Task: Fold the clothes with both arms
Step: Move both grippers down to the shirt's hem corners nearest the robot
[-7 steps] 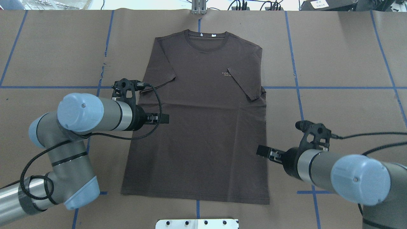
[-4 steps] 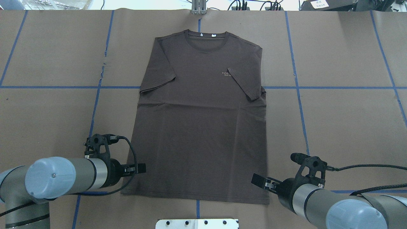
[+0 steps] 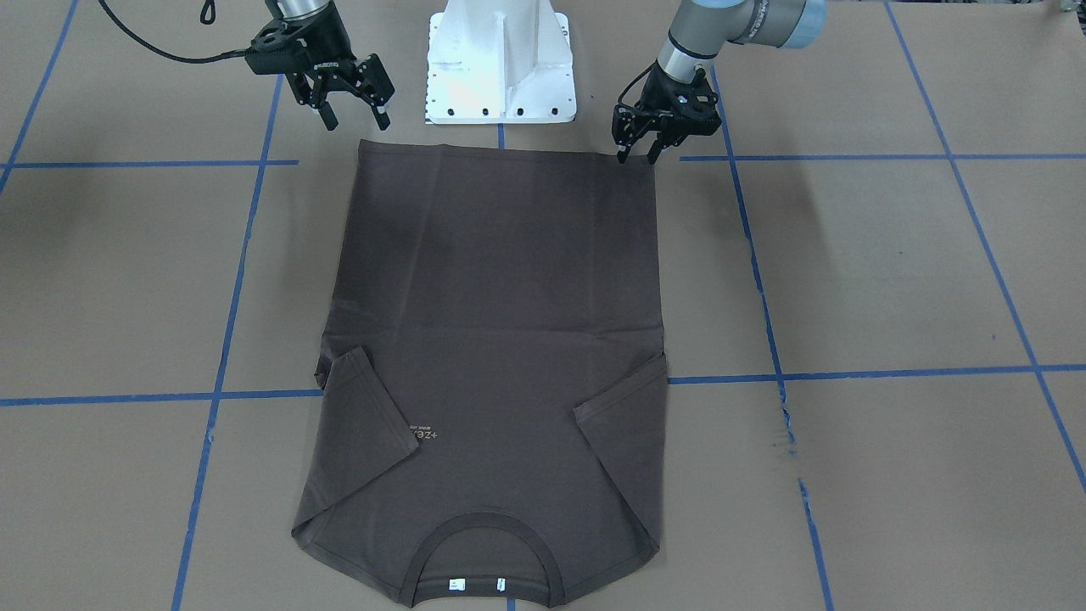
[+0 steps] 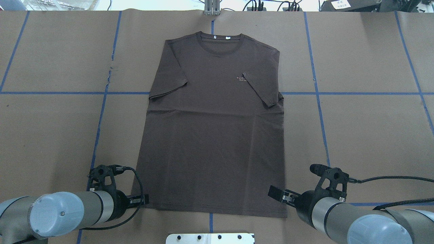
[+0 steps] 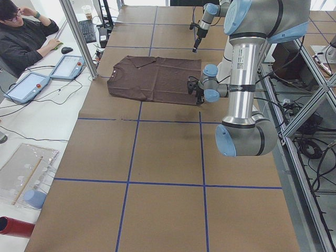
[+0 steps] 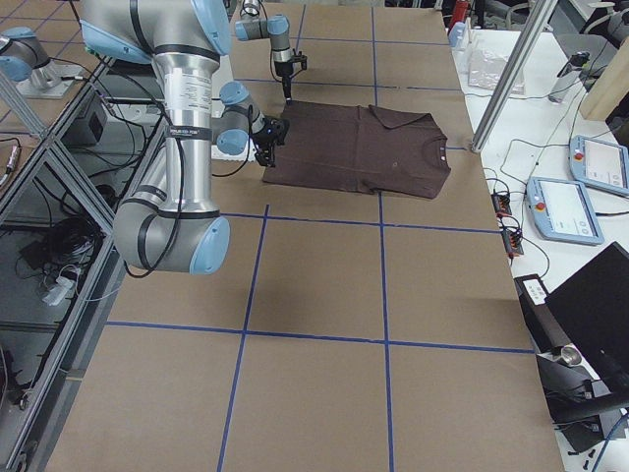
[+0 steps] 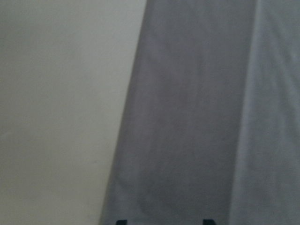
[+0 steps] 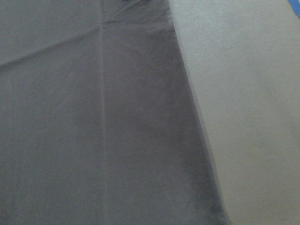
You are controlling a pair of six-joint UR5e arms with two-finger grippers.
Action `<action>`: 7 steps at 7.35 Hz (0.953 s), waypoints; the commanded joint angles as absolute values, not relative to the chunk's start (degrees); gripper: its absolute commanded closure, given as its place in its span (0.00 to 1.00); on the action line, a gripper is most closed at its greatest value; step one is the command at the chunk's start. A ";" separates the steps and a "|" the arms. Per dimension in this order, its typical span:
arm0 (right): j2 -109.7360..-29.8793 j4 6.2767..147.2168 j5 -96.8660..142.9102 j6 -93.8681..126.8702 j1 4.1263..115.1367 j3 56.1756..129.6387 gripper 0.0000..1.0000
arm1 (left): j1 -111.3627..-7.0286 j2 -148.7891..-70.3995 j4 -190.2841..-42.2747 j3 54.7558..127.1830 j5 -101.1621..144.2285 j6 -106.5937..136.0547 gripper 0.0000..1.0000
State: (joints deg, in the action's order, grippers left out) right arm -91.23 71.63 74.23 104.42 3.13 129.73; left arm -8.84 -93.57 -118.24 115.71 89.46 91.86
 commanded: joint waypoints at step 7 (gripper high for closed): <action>-91.14 71.63 73.92 104.41 2.99 129.73 0.00 | -8.09 -92.20 -117.86 115.75 89.21 92.11 0.84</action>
State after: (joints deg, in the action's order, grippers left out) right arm -91.19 71.63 73.92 104.41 2.99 129.73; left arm -8.31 -92.04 -117.86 115.82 89.21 92.05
